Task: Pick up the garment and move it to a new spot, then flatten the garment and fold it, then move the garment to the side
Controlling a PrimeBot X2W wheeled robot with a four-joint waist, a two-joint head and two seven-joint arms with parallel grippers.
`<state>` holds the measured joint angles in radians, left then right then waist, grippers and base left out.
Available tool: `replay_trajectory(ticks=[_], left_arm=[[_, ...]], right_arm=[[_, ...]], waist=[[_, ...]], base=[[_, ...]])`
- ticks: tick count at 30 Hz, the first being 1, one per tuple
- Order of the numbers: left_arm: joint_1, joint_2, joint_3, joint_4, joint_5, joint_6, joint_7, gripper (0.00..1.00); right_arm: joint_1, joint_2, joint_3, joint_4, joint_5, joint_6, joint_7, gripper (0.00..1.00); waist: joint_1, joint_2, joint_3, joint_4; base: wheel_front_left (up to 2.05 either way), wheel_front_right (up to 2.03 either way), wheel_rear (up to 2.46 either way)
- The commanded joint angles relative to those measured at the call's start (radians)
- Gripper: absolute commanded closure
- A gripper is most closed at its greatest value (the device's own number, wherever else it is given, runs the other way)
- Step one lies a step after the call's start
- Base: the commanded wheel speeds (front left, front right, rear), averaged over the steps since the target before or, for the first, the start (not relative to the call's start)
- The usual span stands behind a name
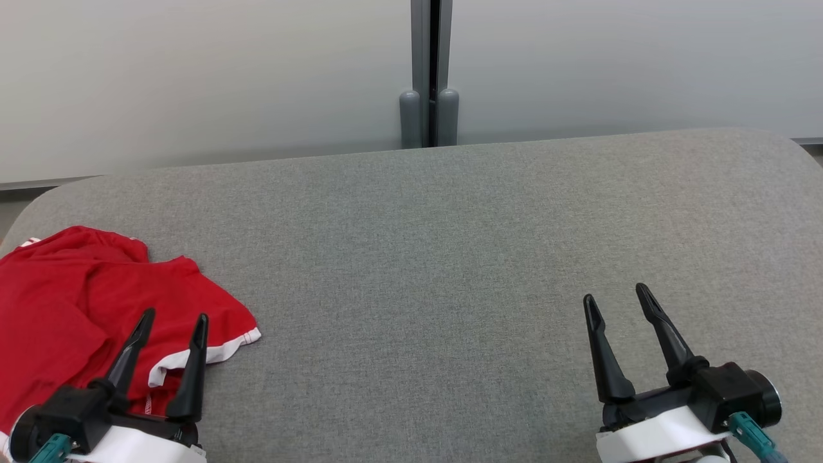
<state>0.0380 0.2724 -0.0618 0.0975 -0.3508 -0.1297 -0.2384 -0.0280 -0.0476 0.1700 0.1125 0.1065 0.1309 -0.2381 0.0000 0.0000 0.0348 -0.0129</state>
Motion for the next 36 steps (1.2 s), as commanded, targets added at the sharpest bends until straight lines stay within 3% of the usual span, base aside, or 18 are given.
replay_trajectory(ticks=[1, 11, 36], left_arm=[[0.011, 0.008, 0.0, -0.007, 0.02, -0.001, -0.009, 0.0], [0.014, 0.022, -0.008, -0.012, 0.089, -0.002, -0.028, 0.0], [-0.029, -0.044, -0.019, 0.035, 0.115, 0.021, -0.024, 0.0]], right_arm=[[0.004, -0.004, -0.001, -0.006, -0.023, 0.0, -0.011, 0.0], [0.014, -0.004, 0.016, -0.017, -0.104, 0.0, -0.031, 0.0], [-0.034, -0.001, -0.014, 0.029, -0.078, 0.0, -0.025, 0.0]], waist=[[0.0, 0.0, 0.0, 0.0], [0.0, 0.0, 0.003, 0.0], [0.0, 0.0, 0.001, 0.002]], base=[[0.0, 0.0, 0.0], [0.0, 0.0, 0.0], [0.0, 0.0, 0.0]])
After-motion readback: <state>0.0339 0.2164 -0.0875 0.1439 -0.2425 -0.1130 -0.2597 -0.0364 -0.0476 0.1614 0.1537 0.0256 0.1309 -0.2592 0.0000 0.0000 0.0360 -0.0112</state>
